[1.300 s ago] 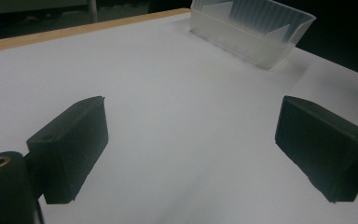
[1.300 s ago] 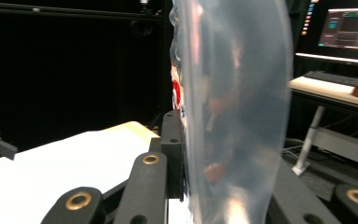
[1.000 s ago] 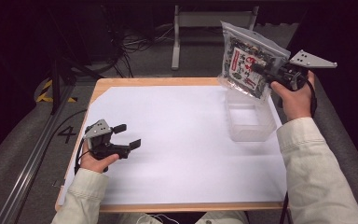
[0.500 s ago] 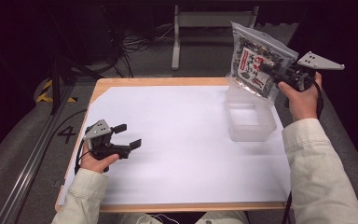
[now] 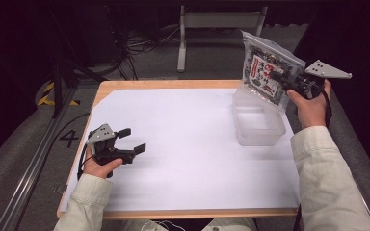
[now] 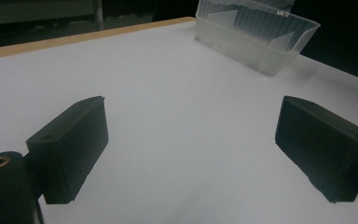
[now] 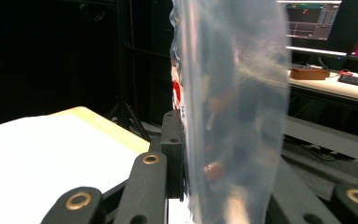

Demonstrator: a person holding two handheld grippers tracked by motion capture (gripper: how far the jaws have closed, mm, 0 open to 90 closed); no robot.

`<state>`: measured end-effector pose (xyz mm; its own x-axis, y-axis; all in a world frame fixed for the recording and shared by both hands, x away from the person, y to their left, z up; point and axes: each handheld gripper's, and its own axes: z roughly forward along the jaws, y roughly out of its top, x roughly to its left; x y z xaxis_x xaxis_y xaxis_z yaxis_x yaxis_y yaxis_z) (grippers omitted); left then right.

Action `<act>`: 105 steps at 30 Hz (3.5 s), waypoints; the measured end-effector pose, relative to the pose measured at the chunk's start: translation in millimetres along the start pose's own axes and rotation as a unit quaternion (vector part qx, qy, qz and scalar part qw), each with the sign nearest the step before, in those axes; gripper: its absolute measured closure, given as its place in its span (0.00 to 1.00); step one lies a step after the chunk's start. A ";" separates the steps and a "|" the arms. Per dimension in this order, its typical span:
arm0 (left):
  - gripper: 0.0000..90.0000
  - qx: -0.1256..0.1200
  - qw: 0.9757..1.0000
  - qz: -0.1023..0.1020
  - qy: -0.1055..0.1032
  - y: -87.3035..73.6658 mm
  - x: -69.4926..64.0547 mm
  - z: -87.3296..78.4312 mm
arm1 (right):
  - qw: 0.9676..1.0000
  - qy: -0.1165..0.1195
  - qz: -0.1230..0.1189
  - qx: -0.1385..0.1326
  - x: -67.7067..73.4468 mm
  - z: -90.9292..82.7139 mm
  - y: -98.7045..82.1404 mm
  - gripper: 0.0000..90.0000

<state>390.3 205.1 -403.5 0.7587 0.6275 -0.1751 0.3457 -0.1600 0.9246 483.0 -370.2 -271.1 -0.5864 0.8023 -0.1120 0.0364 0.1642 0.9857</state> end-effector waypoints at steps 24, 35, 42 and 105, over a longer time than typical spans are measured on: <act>0.12 0.011 1.000 0.003 -0.004 -0.4 -1.0 2.1 | 1.000 0.020 0.002 0.024 8.1 6.5 -24.4 0.84; 0.12 0.017 1.000 -0.002 -0.004 -1.3 -2.2 3.7 | 1.000 0.007 0.018 0.022 9.5 2.6 -39.3 0.84; 0.12 0.025 1.000 0.004 -0.006 -1.8 -4.0 6.0 | 0.999 0.007 0.032 0.026 10.2 0.8 -51.9 0.84; 0.12 0.024 1.000 -0.001 0.000 -5.3 -1.3 5.5 | 0.988 -0.090 0.102 0.069 -7.2 -20.1 -75.7 0.55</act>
<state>390.5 200.9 -410.0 0.7573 0.6286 -0.1771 0.3740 -0.1951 0.9067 468.3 -399.9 -342.3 -0.4032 0.9135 0.0549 0.2556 0.0548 0.9652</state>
